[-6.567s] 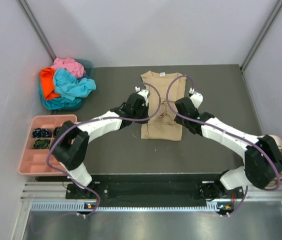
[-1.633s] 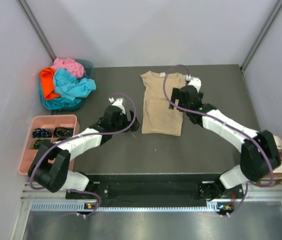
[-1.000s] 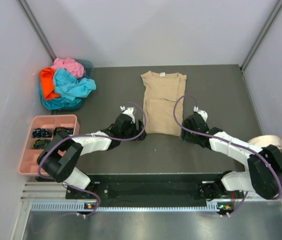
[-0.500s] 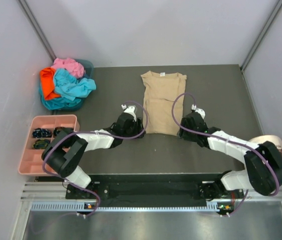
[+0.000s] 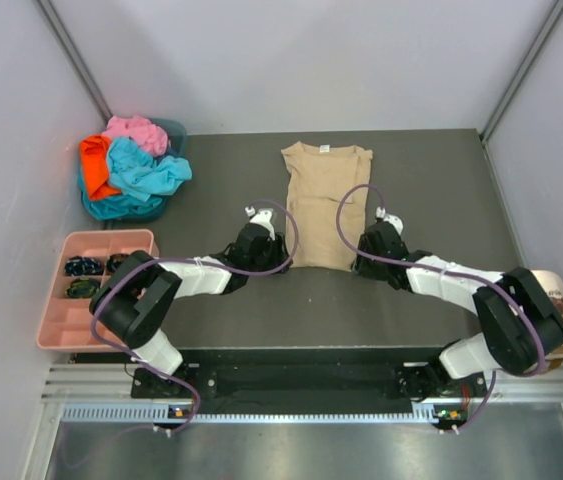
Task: Fold and stack the t-shirts
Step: Grab one side of the 2/3 rectangular tshirt with both arms
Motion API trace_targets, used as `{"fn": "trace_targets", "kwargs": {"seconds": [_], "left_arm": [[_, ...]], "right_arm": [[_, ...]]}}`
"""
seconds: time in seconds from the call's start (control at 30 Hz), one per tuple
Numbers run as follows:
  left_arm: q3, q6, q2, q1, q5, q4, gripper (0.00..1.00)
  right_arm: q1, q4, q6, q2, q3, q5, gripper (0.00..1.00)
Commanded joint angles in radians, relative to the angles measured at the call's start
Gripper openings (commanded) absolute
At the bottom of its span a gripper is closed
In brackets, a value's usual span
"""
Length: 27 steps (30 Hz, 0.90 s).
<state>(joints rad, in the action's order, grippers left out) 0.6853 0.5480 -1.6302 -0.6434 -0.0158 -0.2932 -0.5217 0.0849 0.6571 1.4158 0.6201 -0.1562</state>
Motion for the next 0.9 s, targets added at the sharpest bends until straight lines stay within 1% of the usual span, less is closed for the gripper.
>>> {"fn": "trace_targets", "kwargs": {"seconds": [0.0, 0.03, 0.07, 0.13, 0.17, 0.2, 0.23, 0.27, 0.33, 0.37, 0.4, 0.43, 0.5, 0.57, 0.6, 0.77, 0.87], "left_arm": [[0.019, -0.002, -0.013, -0.004, 0.011, -0.026, 0.5], [0.017, -0.003, -0.014, -0.004, 0.011, -0.027, 0.45], [0.017, 0.0, -0.017, -0.004, 0.011, -0.027, 0.42], [0.017, 0.001, -0.022, -0.002, 0.011, -0.032, 0.31], [0.016, 0.006, -0.029, -0.004, 0.011, -0.035, 0.21], [0.016, 0.009, -0.031, -0.004, 0.011, -0.043, 0.16], [0.016, 0.01, -0.036, -0.004, 0.011, -0.046, 0.13], [0.016, 0.015, -0.043, -0.004, 0.011, -0.049, 0.11], [0.019, 0.02, -0.052, -0.004, 0.011, -0.057, 0.1], [0.02, 0.021, -0.059, -0.004, 0.042, -0.06, 0.1], [0.019, 0.023, -0.062, -0.002, 0.042, -0.064, 0.09], [0.019, 0.026, -0.065, -0.004, 0.04, -0.064, 0.09], [0.019, 0.024, -0.069, -0.004, 0.04, -0.066, 0.06], [0.019, 0.024, -0.071, -0.004, 0.039, -0.064, 0.04], [0.02, 0.023, -0.068, -0.004, 0.039, -0.061, 0.0], [0.026, 0.006, -0.036, -0.004, 0.025, 0.006, 0.0], [0.023, -0.011, 0.0, -0.004, -0.026, 0.06, 0.0]], "right_arm": [[-0.005, -0.059, -0.011, 0.032, 0.052, 0.009, 0.43], [-0.006, -0.062, -0.01, 0.034, 0.055, 0.01, 0.42], [-0.006, -0.062, -0.01, 0.037, 0.056, 0.017, 0.41], [-0.005, -0.066, -0.01, 0.041, 0.055, 0.02, 0.39], [-0.006, -0.068, -0.01, 0.04, 0.055, 0.018, 0.36], [-0.006, -0.066, -0.01, 0.043, 0.055, 0.015, 0.33], [-0.006, -0.065, -0.01, 0.043, 0.053, 0.015, 0.31], [-0.006, -0.068, -0.011, 0.043, 0.052, 0.015, 0.26], [-0.006, -0.066, -0.013, 0.048, 0.052, 0.017, 0.21], [-0.006, -0.066, -0.011, 0.049, 0.052, 0.017, 0.15], [-0.006, -0.066, -0.011, 0.049, 0.053, 0.018, 0.12], [-0.006, -0.065, -0.011, 0.051, 0.053, 0.017, 0.06], [-0.006, -0.063, -0.01, 0.049, 0.052, 0.017, 0.01], [-0.005, -0.057, -0.01, 0.049, 0.053, 0.014, 0.0], [-0.006, -0.056, -0.01, 0.048, 0.052, 0.012, 0.0], [-0.006, -0.025, -0.01, 0.035, 0.052, -0.011, 0.0], [-0.006, 0.016, -0.005, 0.019, 0.053, -0.042, 0.0]]}}
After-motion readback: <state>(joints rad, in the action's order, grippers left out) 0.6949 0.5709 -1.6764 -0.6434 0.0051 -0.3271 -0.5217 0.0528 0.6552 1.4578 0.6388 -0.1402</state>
